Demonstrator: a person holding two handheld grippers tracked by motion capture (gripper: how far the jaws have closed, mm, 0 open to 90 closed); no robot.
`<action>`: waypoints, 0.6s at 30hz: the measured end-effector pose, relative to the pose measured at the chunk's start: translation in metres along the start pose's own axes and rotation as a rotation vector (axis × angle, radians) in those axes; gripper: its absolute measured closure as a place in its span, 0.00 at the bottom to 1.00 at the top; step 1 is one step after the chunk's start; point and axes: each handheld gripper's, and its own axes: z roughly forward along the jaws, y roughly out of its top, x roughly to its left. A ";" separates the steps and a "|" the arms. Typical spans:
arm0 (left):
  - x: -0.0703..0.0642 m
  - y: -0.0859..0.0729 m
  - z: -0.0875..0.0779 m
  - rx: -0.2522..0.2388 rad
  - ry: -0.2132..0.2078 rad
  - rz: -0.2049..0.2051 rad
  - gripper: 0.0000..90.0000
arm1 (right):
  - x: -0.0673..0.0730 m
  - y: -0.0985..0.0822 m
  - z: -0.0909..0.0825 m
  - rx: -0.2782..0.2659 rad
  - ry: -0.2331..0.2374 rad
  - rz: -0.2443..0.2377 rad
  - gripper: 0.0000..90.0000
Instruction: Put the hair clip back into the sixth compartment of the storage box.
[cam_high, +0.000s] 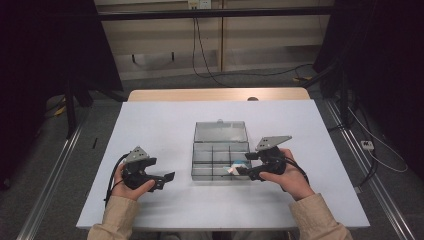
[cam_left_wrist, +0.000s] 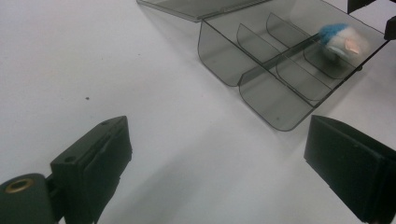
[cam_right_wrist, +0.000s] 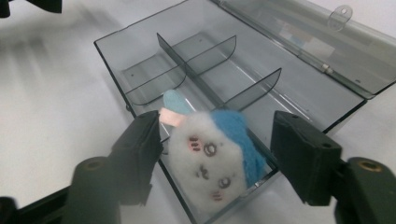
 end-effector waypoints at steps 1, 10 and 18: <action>0.000 0.000 0.000 -0.004 -0.001 0.002 0.08 | 0.000 0.000 0.000 -0.008 -0.006 0.002 0.32; -0.004 0.007 0.004 0.001 -0.021 0.002 0.08 | -0.007 0.000 -0.005 -0.031 -0.066 0.053 0.21; -0.008 0.016 0.014 0.018 -0.046 0.012 0.08 | -0.016 0.000 -0.003 -0.040 -0.110 0.087 0.18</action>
